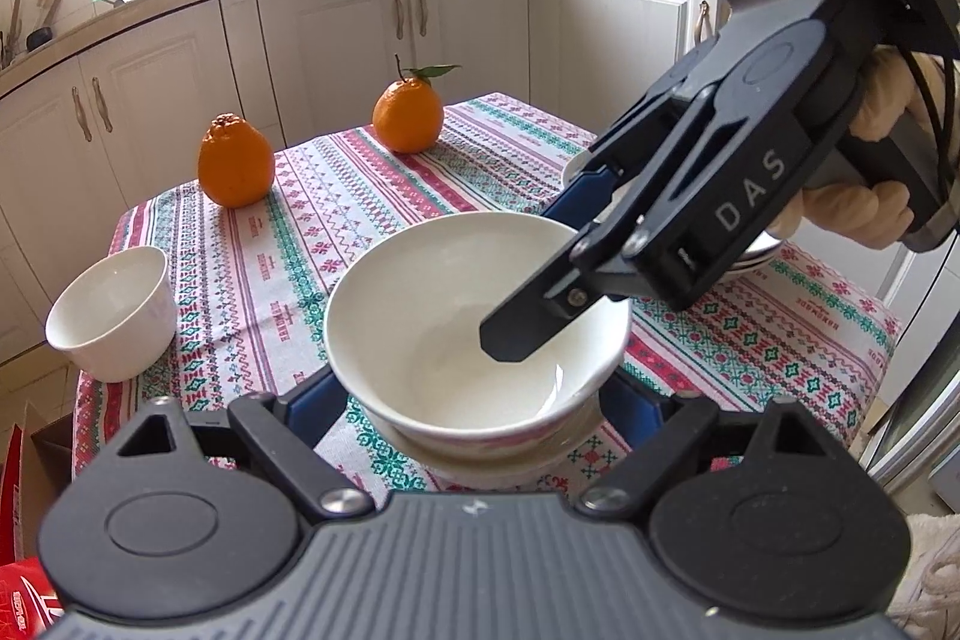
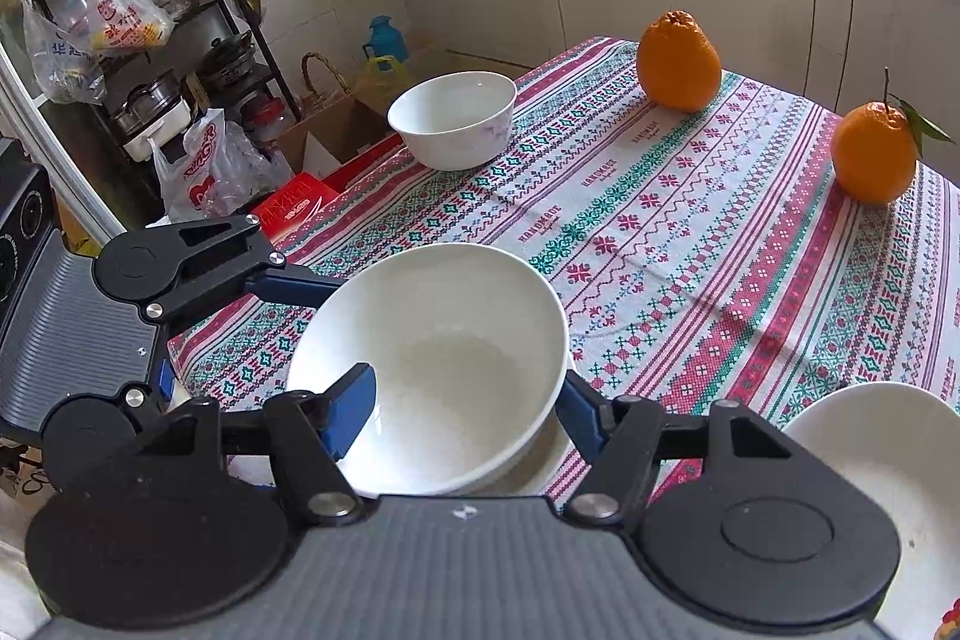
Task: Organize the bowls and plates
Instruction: 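Carry the held bowl with the right gripper toward the placed bowl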
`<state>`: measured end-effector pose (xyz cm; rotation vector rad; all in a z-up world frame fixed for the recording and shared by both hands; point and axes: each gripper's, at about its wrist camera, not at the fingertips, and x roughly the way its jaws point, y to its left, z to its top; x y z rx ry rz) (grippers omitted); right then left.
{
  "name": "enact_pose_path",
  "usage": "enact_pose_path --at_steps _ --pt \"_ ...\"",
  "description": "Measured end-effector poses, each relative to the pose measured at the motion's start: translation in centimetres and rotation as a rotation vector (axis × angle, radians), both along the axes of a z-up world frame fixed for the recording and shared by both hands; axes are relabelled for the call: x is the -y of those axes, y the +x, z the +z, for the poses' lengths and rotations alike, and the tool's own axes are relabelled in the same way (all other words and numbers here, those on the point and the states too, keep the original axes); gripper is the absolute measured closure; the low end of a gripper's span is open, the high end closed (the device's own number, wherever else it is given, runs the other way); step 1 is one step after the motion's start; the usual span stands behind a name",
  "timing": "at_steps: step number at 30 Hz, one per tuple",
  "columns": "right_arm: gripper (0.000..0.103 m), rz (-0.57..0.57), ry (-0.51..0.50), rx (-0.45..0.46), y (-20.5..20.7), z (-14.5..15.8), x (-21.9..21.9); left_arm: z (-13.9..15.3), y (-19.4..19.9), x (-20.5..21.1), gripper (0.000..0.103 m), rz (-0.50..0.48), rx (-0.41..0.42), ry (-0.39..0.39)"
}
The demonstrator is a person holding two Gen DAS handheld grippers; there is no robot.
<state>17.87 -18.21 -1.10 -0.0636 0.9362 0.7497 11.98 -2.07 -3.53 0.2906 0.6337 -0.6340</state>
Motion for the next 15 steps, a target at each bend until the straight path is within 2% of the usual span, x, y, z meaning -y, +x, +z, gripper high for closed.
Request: enact_pose_path --at_steps 11,15 --pt "0.030 -0.005 -0.020 0.017 -0.09 -0.29 -0.26 -0.43 0.31 -0.22 0.012 -0.006 -0.011 -0.019" --pt "0.022 -0.012 -0.019 0.020 -0.04 -0.30 -0.22 -0.61 0.40 -0.41 0.011 -0.013 -0.039 -0.041"
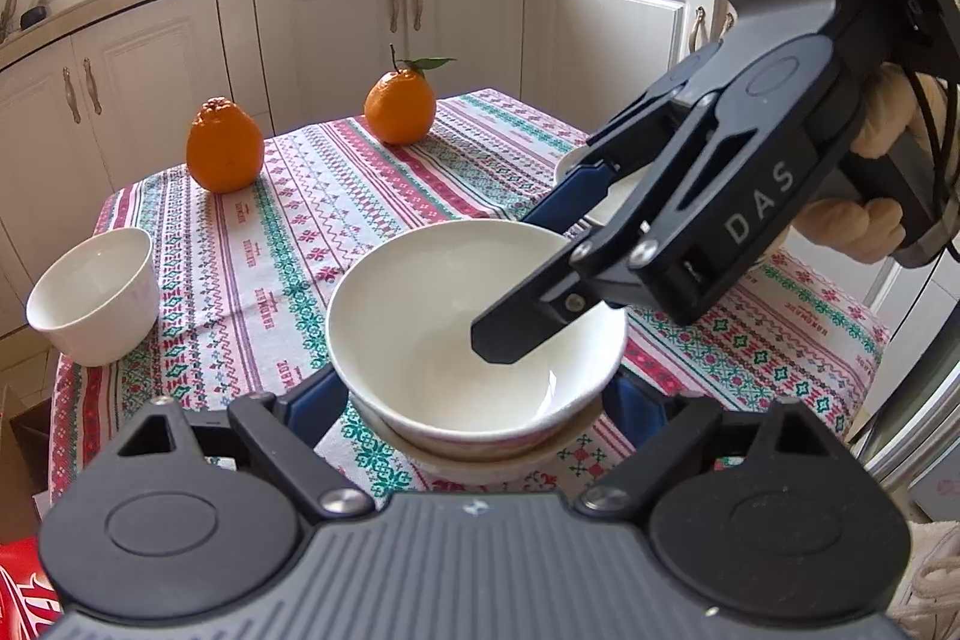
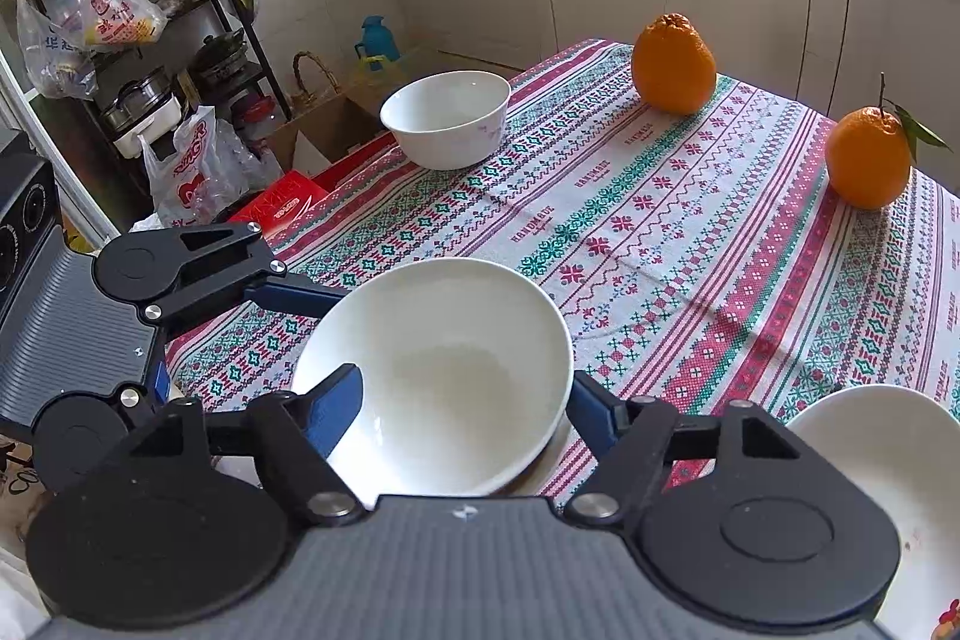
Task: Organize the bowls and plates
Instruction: 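Carry the held bowl with the right gripper toward the placed bowl, then lower the bowl into the placed bowl, open the right gripper, withdraw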
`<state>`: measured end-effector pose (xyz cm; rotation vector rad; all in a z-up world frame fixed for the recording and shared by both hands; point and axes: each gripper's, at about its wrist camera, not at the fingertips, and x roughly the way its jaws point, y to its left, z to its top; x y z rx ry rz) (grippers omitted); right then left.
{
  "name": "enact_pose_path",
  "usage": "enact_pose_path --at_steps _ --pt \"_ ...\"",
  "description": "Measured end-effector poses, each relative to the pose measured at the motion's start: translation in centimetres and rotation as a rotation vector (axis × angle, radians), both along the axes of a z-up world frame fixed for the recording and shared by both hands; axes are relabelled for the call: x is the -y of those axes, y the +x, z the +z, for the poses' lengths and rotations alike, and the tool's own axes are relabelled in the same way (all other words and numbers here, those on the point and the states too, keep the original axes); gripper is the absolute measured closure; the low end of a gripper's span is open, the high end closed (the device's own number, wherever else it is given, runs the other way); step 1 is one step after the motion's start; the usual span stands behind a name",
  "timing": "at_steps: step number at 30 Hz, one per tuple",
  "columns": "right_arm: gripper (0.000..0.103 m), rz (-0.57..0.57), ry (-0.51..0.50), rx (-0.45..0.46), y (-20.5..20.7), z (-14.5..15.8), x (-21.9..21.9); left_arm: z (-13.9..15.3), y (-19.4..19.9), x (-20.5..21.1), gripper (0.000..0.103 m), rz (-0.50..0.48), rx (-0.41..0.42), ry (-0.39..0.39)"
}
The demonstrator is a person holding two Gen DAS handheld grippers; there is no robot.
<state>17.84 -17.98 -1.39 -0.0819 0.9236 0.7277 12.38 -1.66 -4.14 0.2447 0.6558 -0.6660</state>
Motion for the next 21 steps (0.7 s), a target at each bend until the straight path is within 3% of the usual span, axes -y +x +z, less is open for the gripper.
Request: enact_pose_path --at_steps 7,10,15,21 --pt "0.004 0.003 0.004 0.051 -0.6 0.8 -0.2 0.4 -0.7 -0.4 0.006 0.006 0.031 0.004" --pt "0.000 0.009 -0.005 0.072 -0.8 1.2 -0.5 0.8 -1.1 -1.0 0.003 0.013 0.041 -0.008" --pt "0.000 0.034 -0.027 0.105 -0.7 1.9 -1.5 1.8 -1.6 -2.7 0.002 0.026 0.049 -0.039" --pt "0.000 0.055 -0.052 0.133 0.7 2.7 -3.2 2.6 -0.3 -6.3 0.001 0.127 0.099 -0.036"
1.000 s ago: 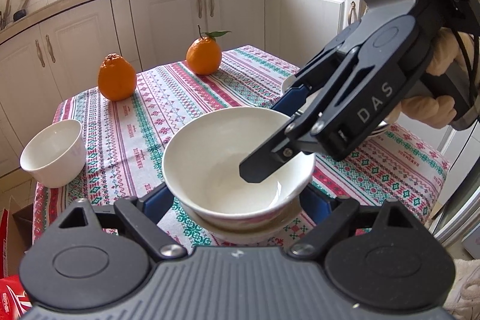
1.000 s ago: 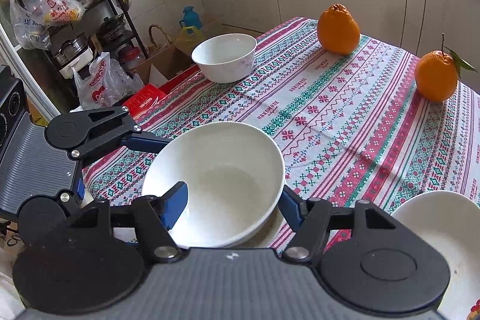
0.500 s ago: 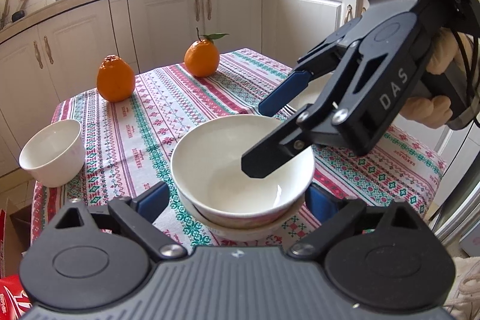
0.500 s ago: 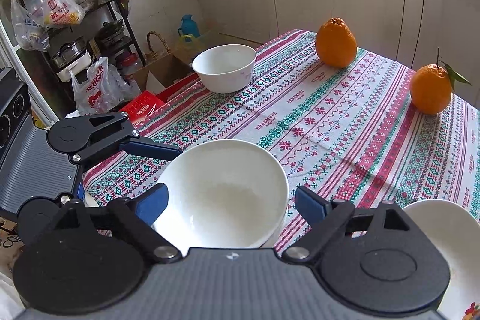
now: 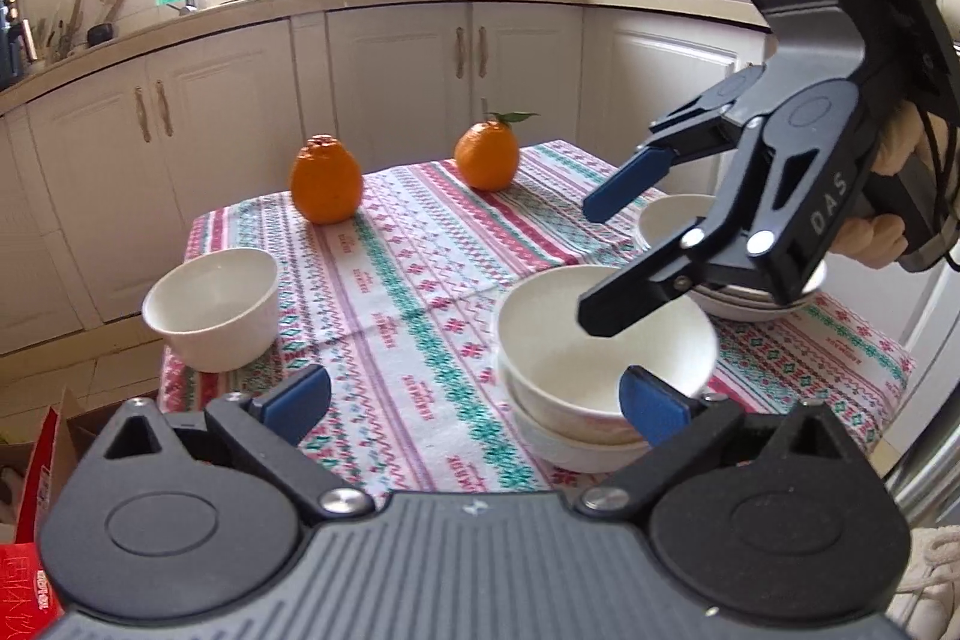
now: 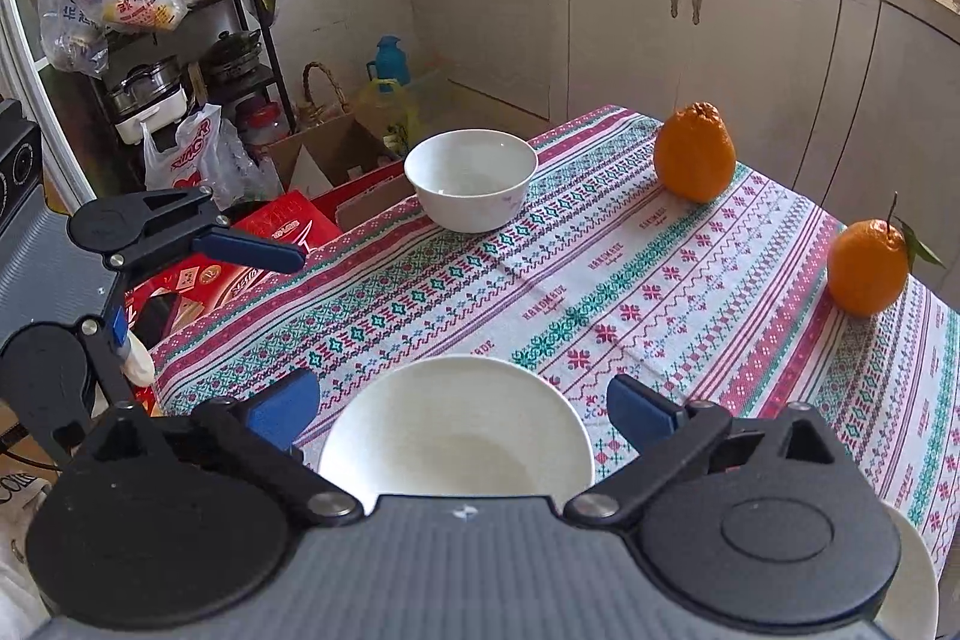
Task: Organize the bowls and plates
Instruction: 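Lower the bowl into the placed bowl, open the right gripper, withdraw, then grasp the rim of the remaining white bowl with the right gripper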
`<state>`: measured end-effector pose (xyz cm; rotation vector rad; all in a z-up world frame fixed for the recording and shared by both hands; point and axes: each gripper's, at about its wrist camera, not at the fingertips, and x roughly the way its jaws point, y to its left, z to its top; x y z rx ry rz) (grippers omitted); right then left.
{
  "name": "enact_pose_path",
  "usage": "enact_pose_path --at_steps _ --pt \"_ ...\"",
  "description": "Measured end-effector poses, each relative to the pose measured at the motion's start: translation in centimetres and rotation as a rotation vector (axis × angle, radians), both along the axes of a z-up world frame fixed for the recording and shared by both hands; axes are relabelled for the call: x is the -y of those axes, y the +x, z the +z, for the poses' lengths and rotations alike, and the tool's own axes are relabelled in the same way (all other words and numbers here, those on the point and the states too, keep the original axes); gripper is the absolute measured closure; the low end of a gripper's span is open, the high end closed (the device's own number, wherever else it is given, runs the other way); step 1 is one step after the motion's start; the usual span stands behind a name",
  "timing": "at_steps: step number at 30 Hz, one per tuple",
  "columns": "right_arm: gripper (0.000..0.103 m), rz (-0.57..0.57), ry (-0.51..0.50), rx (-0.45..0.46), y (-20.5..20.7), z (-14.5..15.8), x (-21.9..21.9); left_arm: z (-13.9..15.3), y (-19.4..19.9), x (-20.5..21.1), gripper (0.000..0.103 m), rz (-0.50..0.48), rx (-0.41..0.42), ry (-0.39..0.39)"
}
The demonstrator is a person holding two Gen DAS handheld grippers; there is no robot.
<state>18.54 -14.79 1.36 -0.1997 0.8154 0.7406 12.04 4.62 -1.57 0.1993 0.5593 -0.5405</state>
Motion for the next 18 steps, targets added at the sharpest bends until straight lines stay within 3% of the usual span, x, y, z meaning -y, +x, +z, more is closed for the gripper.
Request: enact_pose_path --at_steps 5,12,18 --pt "0.000 0.021 -0.004 0.028 2.4 1.1 -2.1 -0.2 3.0 -3.1 0.001 0.076 0.005 0.002" --pt "0.000 0.059 -0.027 0.051 6.9 1.8 -6.1 -1.8 6.8 -5.9 0.001 0.156 0.056 0.068" --pt "0.000 0.080 -0.055 0.024 11.4 0.8 -9.2 -3.2 10.0 -7.1 0.001 0.188 0.030 0.035"
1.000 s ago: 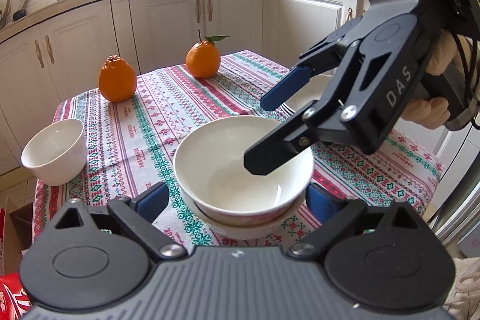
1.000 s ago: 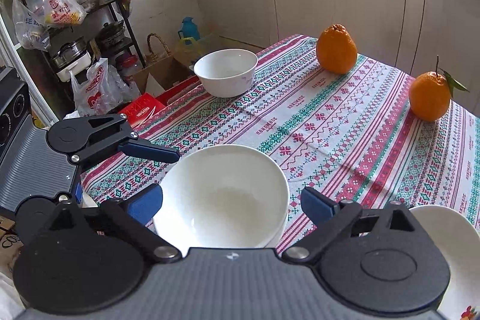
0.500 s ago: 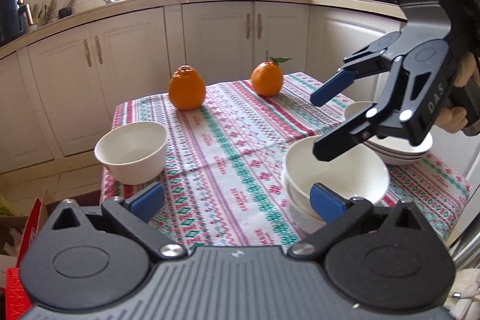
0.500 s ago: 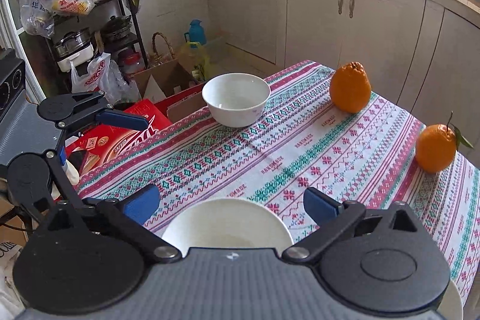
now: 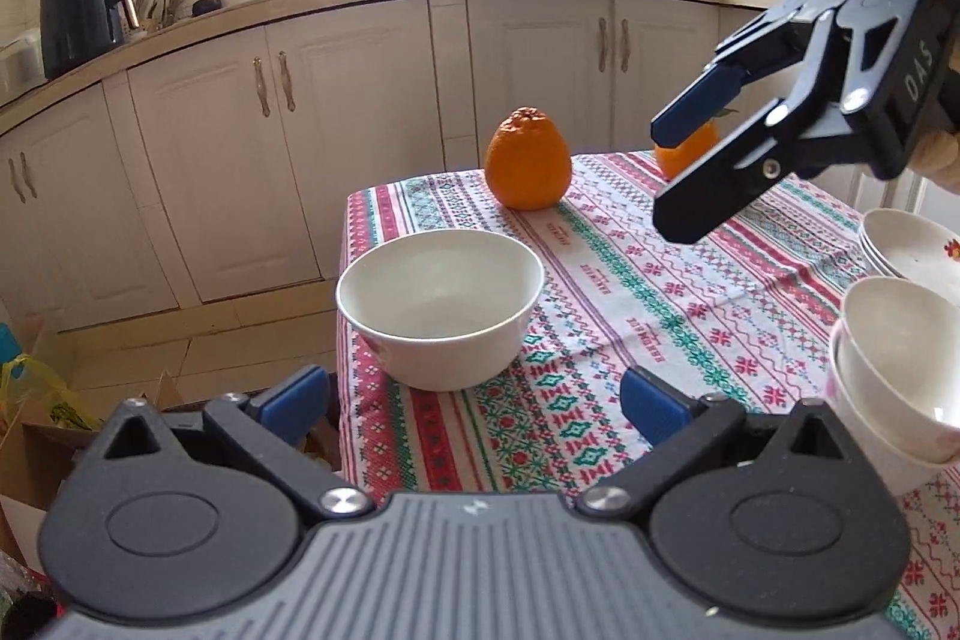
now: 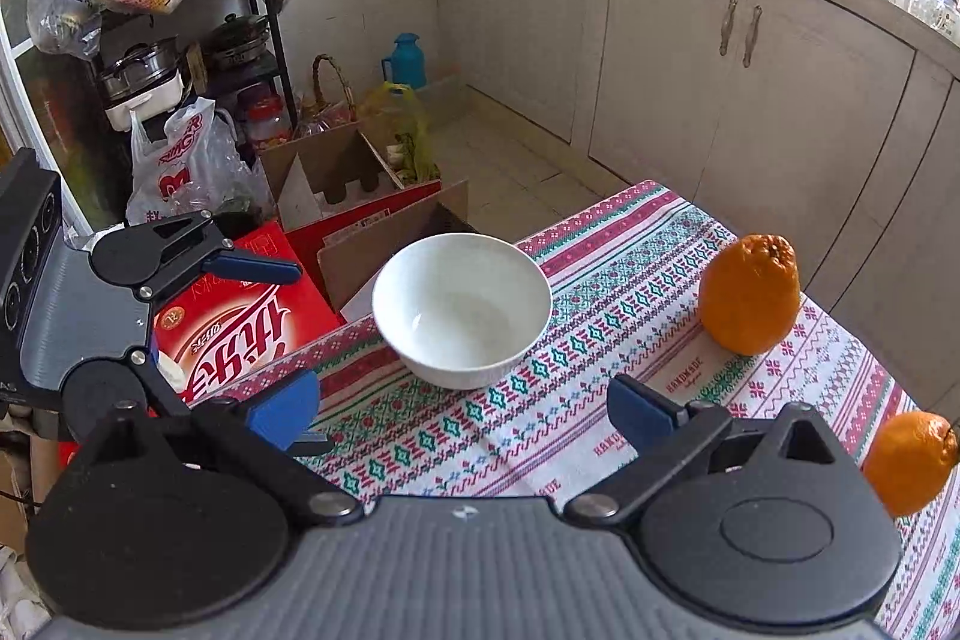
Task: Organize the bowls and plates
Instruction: 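Grasp the rim of the remaining white bowl with the right gripper, then lift the white bowl with the right gripper and carry it over the nested bowls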
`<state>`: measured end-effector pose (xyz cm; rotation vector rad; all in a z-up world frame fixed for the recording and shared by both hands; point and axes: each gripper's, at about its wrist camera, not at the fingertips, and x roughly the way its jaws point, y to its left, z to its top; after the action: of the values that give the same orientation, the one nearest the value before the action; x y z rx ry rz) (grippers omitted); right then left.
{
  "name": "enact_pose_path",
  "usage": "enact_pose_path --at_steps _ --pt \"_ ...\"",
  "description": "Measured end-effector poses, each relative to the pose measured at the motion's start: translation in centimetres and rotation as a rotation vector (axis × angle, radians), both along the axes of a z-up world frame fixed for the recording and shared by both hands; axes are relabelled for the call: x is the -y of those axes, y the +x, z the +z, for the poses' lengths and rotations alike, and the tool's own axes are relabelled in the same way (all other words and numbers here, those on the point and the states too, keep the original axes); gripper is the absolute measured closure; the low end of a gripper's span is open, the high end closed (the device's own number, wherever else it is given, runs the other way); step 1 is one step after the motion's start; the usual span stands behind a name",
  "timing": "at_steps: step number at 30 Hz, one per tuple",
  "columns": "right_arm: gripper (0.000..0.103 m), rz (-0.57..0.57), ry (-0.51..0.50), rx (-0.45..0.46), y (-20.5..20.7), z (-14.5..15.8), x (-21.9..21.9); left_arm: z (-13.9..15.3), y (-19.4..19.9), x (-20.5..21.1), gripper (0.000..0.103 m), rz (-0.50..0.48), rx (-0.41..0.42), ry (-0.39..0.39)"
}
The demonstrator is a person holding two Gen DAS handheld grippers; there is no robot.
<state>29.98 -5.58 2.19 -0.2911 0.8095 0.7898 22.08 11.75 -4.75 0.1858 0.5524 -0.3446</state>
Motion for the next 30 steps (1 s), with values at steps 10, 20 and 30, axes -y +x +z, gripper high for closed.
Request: enact_pose_path --at_steps 10,20,30 --pt "0.000 0.020 -0.010 -0.073 6.1 -2.7 -3.7 -2.0 3.5 -0.1 0.001 0.061 -0.014 -0.028" --pt "0.009 0.058 0.003 -0.146 9.5 -5.2 -5.2 -2.7 5.2 1.5 0.002 0.068 0.009 -0.003" --pt "0.023 0.069 0.027 -0.189 10.7 -6.3 -5.8 -2.9 6.0 1.8 0.009 0.069 -0.004 -0.005"
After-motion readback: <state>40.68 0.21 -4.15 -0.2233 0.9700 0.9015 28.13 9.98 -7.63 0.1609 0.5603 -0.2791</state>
